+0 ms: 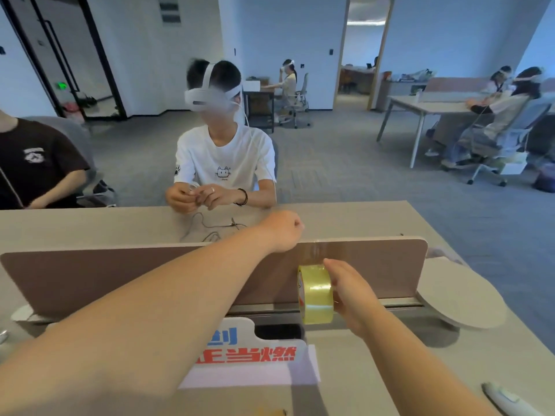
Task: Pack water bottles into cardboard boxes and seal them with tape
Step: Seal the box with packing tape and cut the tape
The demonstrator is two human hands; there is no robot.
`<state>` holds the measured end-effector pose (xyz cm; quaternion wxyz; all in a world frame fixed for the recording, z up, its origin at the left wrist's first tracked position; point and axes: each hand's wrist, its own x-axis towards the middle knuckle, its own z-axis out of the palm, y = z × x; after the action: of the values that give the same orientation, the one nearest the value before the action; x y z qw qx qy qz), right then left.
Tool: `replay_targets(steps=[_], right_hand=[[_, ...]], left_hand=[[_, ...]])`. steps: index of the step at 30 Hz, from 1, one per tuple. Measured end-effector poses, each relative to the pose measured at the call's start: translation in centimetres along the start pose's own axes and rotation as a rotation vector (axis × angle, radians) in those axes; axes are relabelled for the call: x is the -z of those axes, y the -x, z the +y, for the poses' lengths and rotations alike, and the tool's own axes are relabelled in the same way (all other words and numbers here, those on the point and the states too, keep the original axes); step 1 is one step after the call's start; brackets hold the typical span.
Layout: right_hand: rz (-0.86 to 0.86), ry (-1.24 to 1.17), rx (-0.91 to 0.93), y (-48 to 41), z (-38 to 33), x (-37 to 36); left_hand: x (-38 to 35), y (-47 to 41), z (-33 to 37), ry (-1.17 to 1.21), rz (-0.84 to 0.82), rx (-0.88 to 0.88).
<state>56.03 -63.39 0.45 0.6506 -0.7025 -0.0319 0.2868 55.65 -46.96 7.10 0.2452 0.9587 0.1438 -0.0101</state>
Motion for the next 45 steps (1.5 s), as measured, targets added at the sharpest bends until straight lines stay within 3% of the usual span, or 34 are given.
replay_targets(steps=[4, 7, 10, 12, 14, 18, 20, 30, 35, 41, 45], right_hand=[[-0.024, 0.077, 0.016, -0.7, -0.4, -0.3], [-0.008, 0.093, -0.03, -0.2, -0.7, -0.8], [0.127, 0.085, -0.036, 0.3, -0.6, -1.4], [0.206, 0.08, -0.05, 0.7, -0.9, -1.7], [0.236, 0.11, -0.06, 1.2, -1.6, -1.7], [0.314, 0.181, -0.019, 2.2, -3.3, -1.6], [0.357, 0.237, 0.033, 2.5, -3.9, -1.7], [0.409, 0.604, 0.264, 3.2, -8.3, -2.7], [0.408, 0.729, 0.27, 3.1, -9.0, -3.2], [0.416, 0.86, 0.195, 3.2, -10.3, -3.2], [0.401, 0.878, 0.172, 3.4, -11.0, -3.4]], left_hand=[[-1.1, -0.4, -0.8, 0.163, 0.012, 0.025], [-1.0, 0.1, -1.1, 0.277, 0.188, 0.011], [-0.8, 1.3, -1.1, 0.394, 0.434, 0.039], [-0.6, 2.1, -1.3, 0.409, 0.457, 0.111], [-0.1, 2.9, -1.1, 0.349, 0.337, 0.22], [0.9, 4.9, 1.0, 0.635, -0.281, 0.5], [0.5, 4.7, 1.6, 0.681, -0.419, 0.538], [-1.0, 3.6, 2.2, 1.15, -0.317, 0.716], [-1.5, 3.0, 1.4, 1.316, -0.345, 0.769], [-1.6, 2.7, 2.1, 1.282, -0.414, 0.753], [-0.9, 2.2, 3.4, 1.423, -0.386, 0.803]])
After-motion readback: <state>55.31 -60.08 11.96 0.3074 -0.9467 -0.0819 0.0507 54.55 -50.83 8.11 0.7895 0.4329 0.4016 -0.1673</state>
